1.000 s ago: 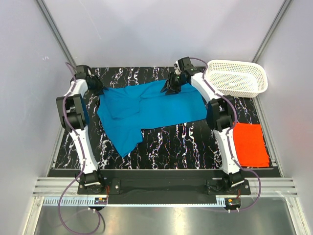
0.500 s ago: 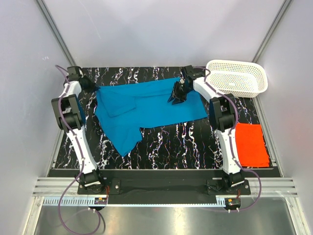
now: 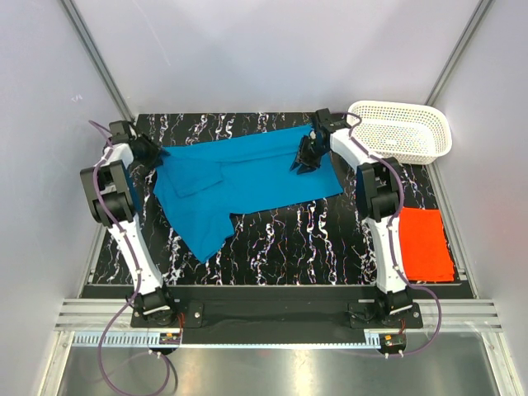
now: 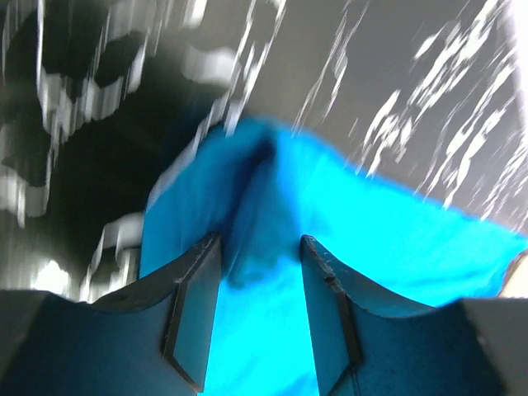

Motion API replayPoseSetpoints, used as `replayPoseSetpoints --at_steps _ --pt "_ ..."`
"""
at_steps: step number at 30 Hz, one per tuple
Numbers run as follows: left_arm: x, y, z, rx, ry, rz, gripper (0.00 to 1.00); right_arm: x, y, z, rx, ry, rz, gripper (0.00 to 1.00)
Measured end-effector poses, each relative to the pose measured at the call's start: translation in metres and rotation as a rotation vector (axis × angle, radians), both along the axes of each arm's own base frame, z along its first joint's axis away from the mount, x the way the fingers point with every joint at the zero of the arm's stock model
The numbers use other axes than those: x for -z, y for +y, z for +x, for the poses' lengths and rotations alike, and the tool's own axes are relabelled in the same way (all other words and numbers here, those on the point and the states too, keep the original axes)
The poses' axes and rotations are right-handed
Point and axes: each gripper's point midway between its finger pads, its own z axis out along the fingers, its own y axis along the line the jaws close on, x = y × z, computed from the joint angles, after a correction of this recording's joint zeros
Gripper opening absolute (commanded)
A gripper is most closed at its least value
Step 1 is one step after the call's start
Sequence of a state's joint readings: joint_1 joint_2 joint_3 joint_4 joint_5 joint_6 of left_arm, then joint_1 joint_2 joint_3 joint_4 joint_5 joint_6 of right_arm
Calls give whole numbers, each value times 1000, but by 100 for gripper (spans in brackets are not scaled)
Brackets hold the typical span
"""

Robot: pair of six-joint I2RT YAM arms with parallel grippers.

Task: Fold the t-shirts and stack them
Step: Fold the tshirt

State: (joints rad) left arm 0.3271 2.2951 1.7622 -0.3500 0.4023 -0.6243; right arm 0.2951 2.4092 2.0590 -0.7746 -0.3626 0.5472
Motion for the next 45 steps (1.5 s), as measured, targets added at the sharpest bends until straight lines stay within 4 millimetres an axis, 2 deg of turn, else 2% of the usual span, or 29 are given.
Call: replayPoseSetpoints --at_steps 3,5,8,9,10,11,13,16,18,22,25,29,34,39,45 --pt "-3 -7 -27 7 51 23 47 1 -11 -3 21 4 -37 41" --pt "-17 -12 -46 10 72 64 47 0 -22 -9 33 15 -70 41" --pt "-50 -20 -70 10 59 148 47 -2 -40 -17 53 25 -108 44" --pt "-64 -26 -78 12 43 176 48 -3 -48 -21 60 30 -122 48" --pt "-76 -34 -86 21 25 199 48 -5 -56 -24 67 30 -137 61" --pt "-86 -46 -96 34 13 216 48 -6 -62 -28 71 33 -149 65" --pt "-95 -68 -114 65 -2 237 48 -12 -77 -38 73 32 -175 67" --pt "-86 -107 -157 124 35 232 47 -22 -96 -54 98 48 -170 67" --pt "-65 -122 -201 134 119 212 47 -28 -108 -64 117 55 -173 68" --pt "-34 -123 -282 66 245 178 46 -45 -127 -76 149 38 -189 71" --pt "-29 -122 -319 7 283 166 46 -60 -127 -83 149 8 -182 72" --pt "-16 -123 -342 -36 348 143 48 -67 -124 -98 140 3 -164 74" --pt "12 -124 -363 -52 466 130 48 -56 -126 -120 133 51 -169 75" --pt "26 -124 -355 -50 491 128 47 -55 -128 -134 128 62 -173 75" --pt "28 -131 -341 -54 446 81 40 -62 -129 -140 122 40 -172 75"
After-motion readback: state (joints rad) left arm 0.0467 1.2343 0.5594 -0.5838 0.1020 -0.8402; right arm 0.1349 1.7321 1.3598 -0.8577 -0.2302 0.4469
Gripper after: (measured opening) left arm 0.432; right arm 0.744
